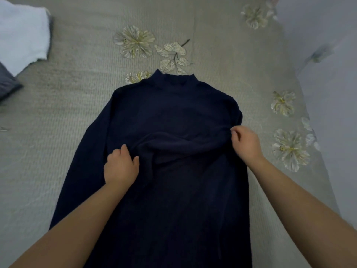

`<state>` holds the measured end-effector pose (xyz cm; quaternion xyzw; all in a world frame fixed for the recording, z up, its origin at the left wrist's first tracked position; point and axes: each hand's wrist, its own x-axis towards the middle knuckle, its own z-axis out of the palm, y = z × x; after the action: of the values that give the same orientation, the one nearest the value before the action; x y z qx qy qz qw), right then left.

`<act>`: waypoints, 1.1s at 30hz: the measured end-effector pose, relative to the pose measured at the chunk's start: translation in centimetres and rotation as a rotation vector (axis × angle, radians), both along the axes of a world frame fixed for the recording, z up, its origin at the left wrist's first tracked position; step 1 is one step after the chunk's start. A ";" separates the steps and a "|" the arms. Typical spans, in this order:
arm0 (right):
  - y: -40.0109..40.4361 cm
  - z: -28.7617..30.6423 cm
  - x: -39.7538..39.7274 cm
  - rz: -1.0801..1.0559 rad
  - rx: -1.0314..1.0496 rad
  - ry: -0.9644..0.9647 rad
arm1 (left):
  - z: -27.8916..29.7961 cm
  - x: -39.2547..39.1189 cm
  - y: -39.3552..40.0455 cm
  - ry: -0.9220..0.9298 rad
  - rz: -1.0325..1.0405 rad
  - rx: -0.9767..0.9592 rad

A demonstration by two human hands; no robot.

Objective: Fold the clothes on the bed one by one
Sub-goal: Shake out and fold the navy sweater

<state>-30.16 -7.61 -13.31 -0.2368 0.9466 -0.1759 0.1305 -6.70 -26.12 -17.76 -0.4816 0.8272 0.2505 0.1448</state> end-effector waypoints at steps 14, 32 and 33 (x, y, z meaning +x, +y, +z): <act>-4.3 -1.3 -9.6 0.834 1.048 0.096 | 1.8 -4.0 -5.4 0.280 0.017 -0.064; -3.2 -4.2 -16.3 0.210 0.470 0.064 | -1.2 -11.6 -10.1 -0.200 -0.443 -0.411; -2.9 -4.8 -15.9 0.212 0.407 0.114 | -1.4 -11.9 -10.3 -0.222 -0.424 -0.443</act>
<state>-46.04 -10.55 -18.14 -0.3131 0.9382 0.0471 0.1395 -18.57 -36.45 -19.17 -0.3430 0.9226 -0.0252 0.1748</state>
